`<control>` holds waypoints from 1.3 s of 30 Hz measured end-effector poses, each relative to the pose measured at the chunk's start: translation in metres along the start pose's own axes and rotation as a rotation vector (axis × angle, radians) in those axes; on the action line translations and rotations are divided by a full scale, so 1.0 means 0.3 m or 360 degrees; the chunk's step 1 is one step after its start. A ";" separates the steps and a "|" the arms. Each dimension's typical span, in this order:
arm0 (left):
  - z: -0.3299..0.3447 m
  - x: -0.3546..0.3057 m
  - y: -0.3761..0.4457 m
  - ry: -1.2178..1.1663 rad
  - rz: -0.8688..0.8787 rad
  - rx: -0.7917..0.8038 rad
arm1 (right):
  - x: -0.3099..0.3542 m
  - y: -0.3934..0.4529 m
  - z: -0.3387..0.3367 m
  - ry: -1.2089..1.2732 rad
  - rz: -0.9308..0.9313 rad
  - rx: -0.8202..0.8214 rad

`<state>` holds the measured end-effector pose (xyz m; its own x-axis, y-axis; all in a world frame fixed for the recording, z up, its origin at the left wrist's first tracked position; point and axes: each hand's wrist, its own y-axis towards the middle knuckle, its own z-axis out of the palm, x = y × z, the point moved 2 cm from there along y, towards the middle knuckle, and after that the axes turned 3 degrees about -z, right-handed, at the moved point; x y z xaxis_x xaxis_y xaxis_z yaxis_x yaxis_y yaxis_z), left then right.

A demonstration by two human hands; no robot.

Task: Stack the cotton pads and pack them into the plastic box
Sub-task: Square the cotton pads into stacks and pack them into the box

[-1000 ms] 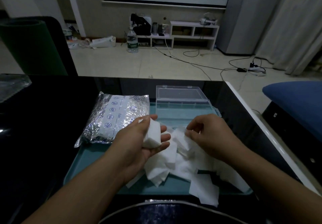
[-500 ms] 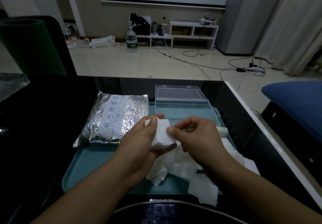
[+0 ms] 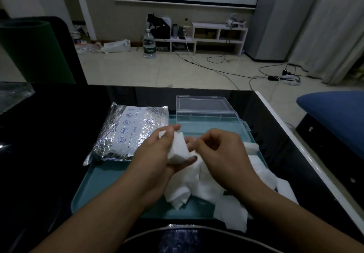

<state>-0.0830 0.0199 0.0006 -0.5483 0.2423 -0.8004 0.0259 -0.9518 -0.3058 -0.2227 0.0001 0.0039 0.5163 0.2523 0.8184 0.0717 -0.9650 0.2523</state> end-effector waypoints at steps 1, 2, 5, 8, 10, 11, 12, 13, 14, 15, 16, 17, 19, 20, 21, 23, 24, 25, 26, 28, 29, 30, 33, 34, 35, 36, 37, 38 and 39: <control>-0.010 -0.011 0.007 -0.0024 0.0013 -0.0066 | -0.011 0.014 -0.018 -0.0059 -0.0056 -0.0052; -0.021 -0.022 0.014 -0.0045 0.0021 -0.0126 | -0.022 0.027 -0.036 -0.0122 -0.0097 -0.0079; -0.049 -0.042 0.026 -0.0071 0.0012 -0.0210 | -0.047 0.049 -0.071 -0.0496 -0.0288 0.0095; -0.056 -0.038 0.030 -0.0064 -0.0026 -0.0178 | -0.069 0.030 -0.046 -0.0930 -0.0584 0.0615; -0.055 -0.030 0.036 -0.0064 -0.0046 -0.0156 | -0.077 0.008 -0.022 -0.1105 -0.0755 0.0860; -0.055 -0.027 0.038 -0.0069 -0.0048 -0.0154 | -0.085 0.001 -0.010 -0.1169 -0.0813 0.0922; -0.057 -0.025 0.040 -0.0074 -0.0048 -0.0155 | -0.087 -0.004 0.001 -0.1218 -0.0869 0.0951; -0.058 -0.025 0.041 -0.0075 -0.0048 -0.0156 | -0.089 -0.007 0.010 -0.1242 -0.0918 0.0949; -0.059 -0.025 0.041 -0.0072 -0.0045 -0.0160 | -0.088 -0.008 0.016 -0.1232 -0.0972 0.0919; -0.060 -0.026 0.041 -0.0064 -0.0041 -0.0166 | -0.087 -0.007 0.020 -0.1191 -0.1031 0.0866; -0.062 -0.028 0.039 -0.0057 -0.0035 -0.0174 | -0.085 -0.003 0.019 -0.1135 -0.1076 0.0807; -0.062 -0.030 0.037 -0.0054 -0.0031 -0.0183 | -0.084 0.002 0.015 -0.1061 -0.1087 0.0743; -0.063 -0.033 0.033 -0.0045 -0.0025 -0.0207 | -0.083 0.016 0.000 -0.0891 -0.1054 0.0568; -0.060 -0.035 0.029 -0.0041 -0.0022 -0.0209 | -0.078 0.025 -0.009 -0.0821 -0.1028 0.0450; -0.057 -0.035 0.027 -0.0038 -0.0021 -0.0202 | -0.069 0.032 -0.020 -0.0755 -0.0987 0.0331; -0.048 -0.033 0.020 -0.0019 -0.0029 -0.0180 | -0.047 0.040 -0.040 -0.0612 -0.0907 0.0116; -0.044 -0.031 0.018 -0.0003 -0.0038 -0.0163 | -0.037 0.039 -0.048 -0.0546 -0.0902 0.0039; -0.040 -0.028 0.017 0.0013 -0.0050 -0.0143 | -0.028 0.034 -0.052 -0.0498 -0.0924 -0.0017; -0.036 -0.024 0.014 0.0023 -0.0065 -0.0117 | -0.021 0.026 -0.050 -0.0471 -0.0959 -0.0053; -0.023 -0.015 0.009 0.0010 -0.0089 -0.0055 | -0.011 0.004 -0.030 -0.0488 -0.1030 -0.0053; -0.015 -0.010 0.006 -0.0011 -0.0096 -0.0022 | -0.006 -0.007 -0.016 -0.0540 -0.1048 -0.0029; -0.009 -0.006 0.004 -0.0037 -0.0103 0.0007 | -0.001 -0.018 -0.002 -0.0620 -0.1057 0.0000; -0.011 0.000 0.003 -0.0034 -0.0108 0.0031 | 0.006 -0.037 0.017 -0.0837 -0.1065 0.0170; -0.016 -0.002 0.003 -0.0021 -0.0099 0.0017 | 0.006 -0.039 0.014 -0.0855 -0.1046 0.0268; -0.022 -0.004 0.004 -0.0010 -0.0086 0.0003 | 0.003 -0.040 0.009 -0.0851 -0.1013 0.0355; -0.025 -0.008 0.003 -0.0004 -0.0075 -0.0006 | 0.000 -0.039 0.003 -0.0829 -0.0972 0.0407; -0.024 -0.010 0.002 -0.0006 -0.0072 -0.0002 | -0.005 -0.036 0.000 -0.0795 -0.0932 0.0419; -0.022 -0.011 0.000 -0.0019 -0.0078 0.0011 | -0.008 -0.032 -0.003 -0.0757 -0.0906 0.0399; -0.017 -0.010 -0.003 -0.0038 -0.0092 0.0026 | -0.013 -0.027 -0.003 -0.0730 -0.0897 0.0363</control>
<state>-0.0771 0.0209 0.0007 -0.5685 0.2925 -0.7690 -0.0200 -0.9393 -0.3425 -0.2260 0.0069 -0.0007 0.6487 0.7044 0.2882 0.5785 -0.7025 0.4146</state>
